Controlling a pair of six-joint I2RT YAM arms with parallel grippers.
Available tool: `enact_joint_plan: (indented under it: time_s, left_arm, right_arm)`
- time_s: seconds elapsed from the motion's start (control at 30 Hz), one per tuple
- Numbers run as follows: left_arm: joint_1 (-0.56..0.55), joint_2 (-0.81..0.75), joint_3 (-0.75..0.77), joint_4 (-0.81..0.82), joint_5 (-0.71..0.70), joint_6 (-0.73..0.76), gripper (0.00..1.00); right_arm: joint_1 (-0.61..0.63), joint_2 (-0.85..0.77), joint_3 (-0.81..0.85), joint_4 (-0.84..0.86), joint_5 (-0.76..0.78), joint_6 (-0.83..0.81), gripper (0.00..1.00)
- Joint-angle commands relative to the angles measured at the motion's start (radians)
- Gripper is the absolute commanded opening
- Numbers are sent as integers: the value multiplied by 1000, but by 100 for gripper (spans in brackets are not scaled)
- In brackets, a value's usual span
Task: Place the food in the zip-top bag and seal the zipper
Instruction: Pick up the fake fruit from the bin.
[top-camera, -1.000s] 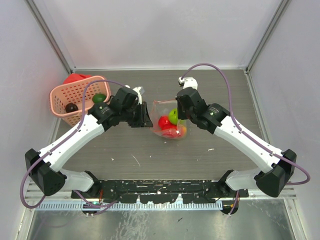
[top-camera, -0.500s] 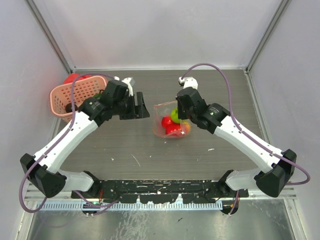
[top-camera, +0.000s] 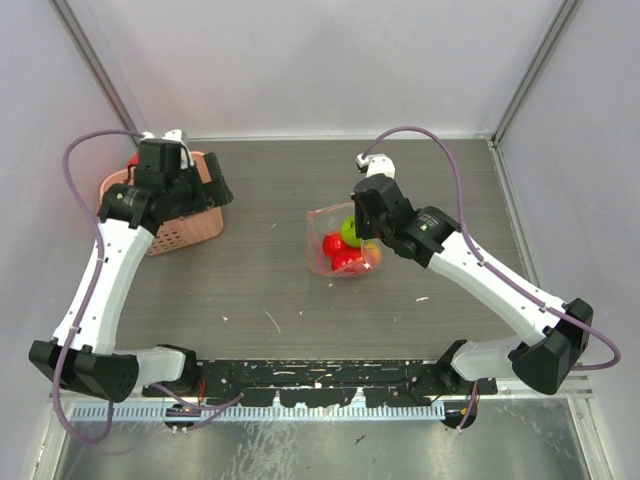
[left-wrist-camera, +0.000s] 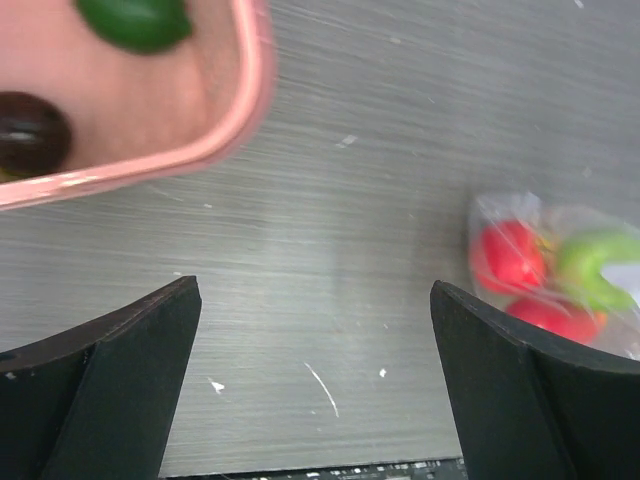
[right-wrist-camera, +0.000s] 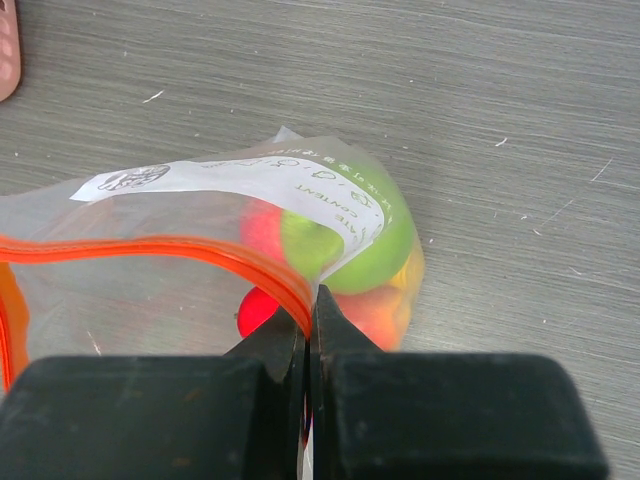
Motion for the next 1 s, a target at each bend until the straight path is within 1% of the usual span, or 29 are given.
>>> enact_joint_plan:
  time_s: [0.0,0.1,0.17,0.27,0.43,0.6,0.8,0.9,0.97]
  left_arm:
    - [123,8,73,-5,-39,44,98]
    - [211,66,75,17,-39,-3,98]
    - [243,84,58,52,-37,-50,98]
    - [264,115,35,98,-91,-153,98]
    - [300,181,13,173,-137,-319,98]
    - [313,266,32,161,-244,-490,99]
    - [325,370,56,186,-254,-536,100]
    - [329,421,57,196,-258,-562,93]
    - [330,460,58,215,-244,-570,92]
  right_arm:
    - [-3,-21,16,71,-9,-20,0]
    - [-4,-27,7,84,-16,-22,0]
    - [-3,-29,1,94,-23,-23,0]
    - [-3,-26,-4,102,-35,-24,0]
    - [-3,-22,-9,109,-48,-26,0]
    - [-4,-21,-13,114,-53,-27,0]
    - [-4,-14,-8,117,-55,-32,0]
    - [-4,-7,-6,122,-61,-33,0]
    - [-4,0,-3,123,-67,-32,0]
